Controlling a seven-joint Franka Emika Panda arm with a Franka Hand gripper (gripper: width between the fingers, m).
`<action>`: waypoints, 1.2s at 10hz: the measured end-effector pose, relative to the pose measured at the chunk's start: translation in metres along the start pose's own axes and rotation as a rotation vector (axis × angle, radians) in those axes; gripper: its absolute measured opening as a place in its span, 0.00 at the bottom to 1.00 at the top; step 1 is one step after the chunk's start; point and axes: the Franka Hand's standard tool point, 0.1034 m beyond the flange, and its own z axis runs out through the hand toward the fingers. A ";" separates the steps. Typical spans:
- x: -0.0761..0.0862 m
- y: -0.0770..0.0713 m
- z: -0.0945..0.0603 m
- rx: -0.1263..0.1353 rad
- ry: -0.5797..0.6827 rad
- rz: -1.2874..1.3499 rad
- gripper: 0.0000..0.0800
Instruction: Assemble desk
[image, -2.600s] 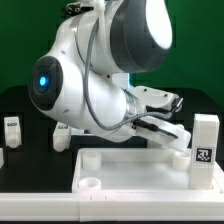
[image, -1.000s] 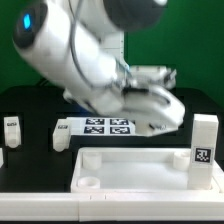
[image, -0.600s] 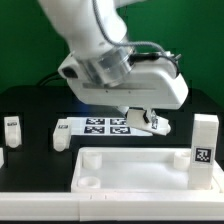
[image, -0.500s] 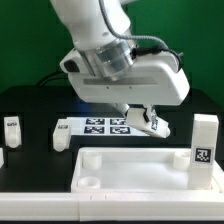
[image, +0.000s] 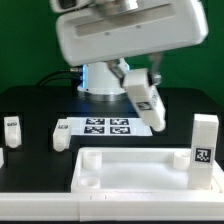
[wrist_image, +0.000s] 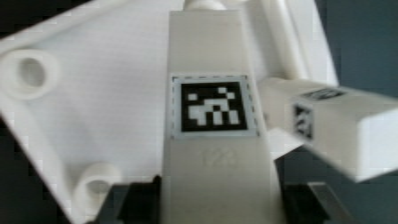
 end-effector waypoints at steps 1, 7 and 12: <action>0.009 0.002 -0.001 0.001 0.088 0.007 0.36; 0.074 0.036 -0.023 -0.085 0.513 -0.231 0.36; 0.075 0.060 -0.012 -0.128 0.587 -0.233 0.36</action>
Offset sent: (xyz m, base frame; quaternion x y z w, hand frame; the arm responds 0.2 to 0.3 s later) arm 0.0536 -0.0645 0.0198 -0.0364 0.1473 -0.1640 0.9747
